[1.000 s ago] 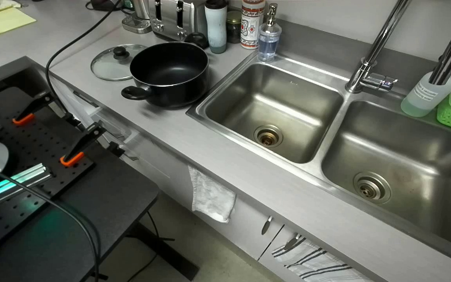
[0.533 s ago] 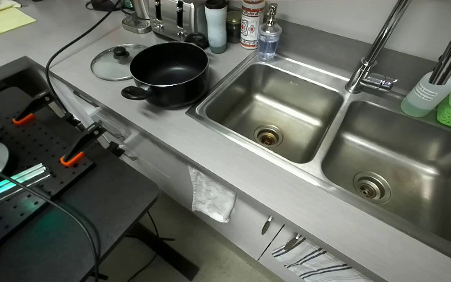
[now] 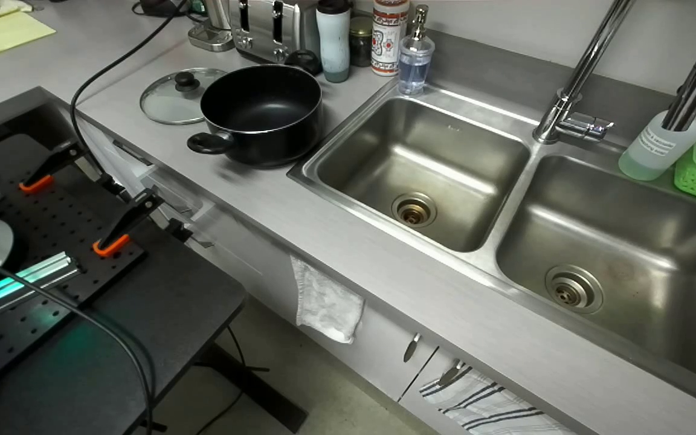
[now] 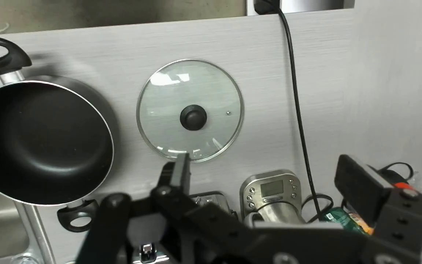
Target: Put the glass lid on top of the black pot.
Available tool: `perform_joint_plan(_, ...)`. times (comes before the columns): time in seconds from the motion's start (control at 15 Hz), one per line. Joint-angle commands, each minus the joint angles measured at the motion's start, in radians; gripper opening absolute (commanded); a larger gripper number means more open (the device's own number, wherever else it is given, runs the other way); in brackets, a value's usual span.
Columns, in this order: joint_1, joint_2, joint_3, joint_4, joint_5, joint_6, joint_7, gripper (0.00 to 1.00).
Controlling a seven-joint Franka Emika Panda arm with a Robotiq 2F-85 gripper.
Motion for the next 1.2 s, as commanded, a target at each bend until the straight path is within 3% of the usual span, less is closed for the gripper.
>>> perform_joint_plan(0.0,-0.007,0.076,0.014,-0.016,-0.051,0.067,0.005,1.0)
perform_joint_plan(0.47,-0.003,0.281,0.017,-0.025,-0.211,0.189,0.063,1.0)
perform_joint_plan(0.67,0.004,0.357,0.007,-0.037,-0.285,0.294,0.1,1.0)
perform_joint_plan(1.13,0.041,0.557,-0.055,0.0,-0.535,0.45,0.249,1.0)
